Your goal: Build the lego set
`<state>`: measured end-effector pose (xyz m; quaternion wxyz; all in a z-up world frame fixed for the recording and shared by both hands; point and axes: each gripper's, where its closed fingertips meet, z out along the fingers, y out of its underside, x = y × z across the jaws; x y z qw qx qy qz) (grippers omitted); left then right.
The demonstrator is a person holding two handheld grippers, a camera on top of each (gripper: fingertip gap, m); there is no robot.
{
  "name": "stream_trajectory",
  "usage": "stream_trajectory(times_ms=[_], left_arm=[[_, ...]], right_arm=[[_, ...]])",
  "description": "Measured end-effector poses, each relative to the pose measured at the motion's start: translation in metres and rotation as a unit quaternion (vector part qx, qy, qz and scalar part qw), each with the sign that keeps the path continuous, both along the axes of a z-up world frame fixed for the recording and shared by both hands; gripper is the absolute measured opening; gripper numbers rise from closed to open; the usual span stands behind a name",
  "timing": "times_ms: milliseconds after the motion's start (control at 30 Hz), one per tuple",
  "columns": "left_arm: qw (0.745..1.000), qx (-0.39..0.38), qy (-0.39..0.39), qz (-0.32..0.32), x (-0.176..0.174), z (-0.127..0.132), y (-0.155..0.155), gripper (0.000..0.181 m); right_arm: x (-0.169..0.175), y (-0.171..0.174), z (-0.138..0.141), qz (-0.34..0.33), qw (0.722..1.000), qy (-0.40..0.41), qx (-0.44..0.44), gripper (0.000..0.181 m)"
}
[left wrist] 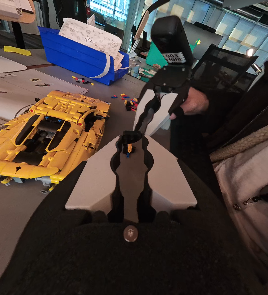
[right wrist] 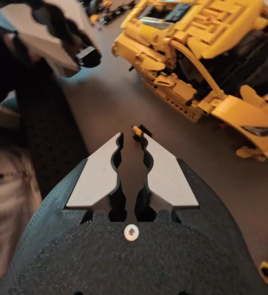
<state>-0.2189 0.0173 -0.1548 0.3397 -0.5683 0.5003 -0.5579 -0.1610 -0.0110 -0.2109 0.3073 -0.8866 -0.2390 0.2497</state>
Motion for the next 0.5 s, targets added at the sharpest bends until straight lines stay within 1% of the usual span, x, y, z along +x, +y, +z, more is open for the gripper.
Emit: stream_trajectory(times_ms=[100,200,300,367,433,500], left_arm=[[1.000,-0.003,0.000,0.003,0.000,-0.001,0.001,0.024],[1.000,-0.004,0.002,0.004,0.000,-0.001,0.002,0.023],[1.000,-0.004,0.002,0.005,0.000,-0.002,0.002,0.024],[1.000,-0.004,0.000,0.006,0.000,-0.001,0.002,0.023],[1.000,-0.005,-0.001,0.007,-0.001,0.000,0.003,0.023],[1.000,-0.005,-0.001,0.008,-0.001,0.000,0.003,0.023]], right_arm=[[0.002,0.005,-0.011,-0.065,0.998,-0.023,0.001,0.024],[0.000,0.004,-0.026,-0.074,0.994,-0.077,-0.003,0.034],[-0.008,0.004,-0.032,-0.034,0.995,-0.099,0.006,0.032],[-0.009,0.006,-0.031,0.005,0.996,-0.092,0.011,0.033],[-0.004,0.011,-0.026,0.022,0.996,-0.081,0.011,0.033],[-0.002,0.010,-0.014,0.032,0.997,-0.072,0.022,0.030]])
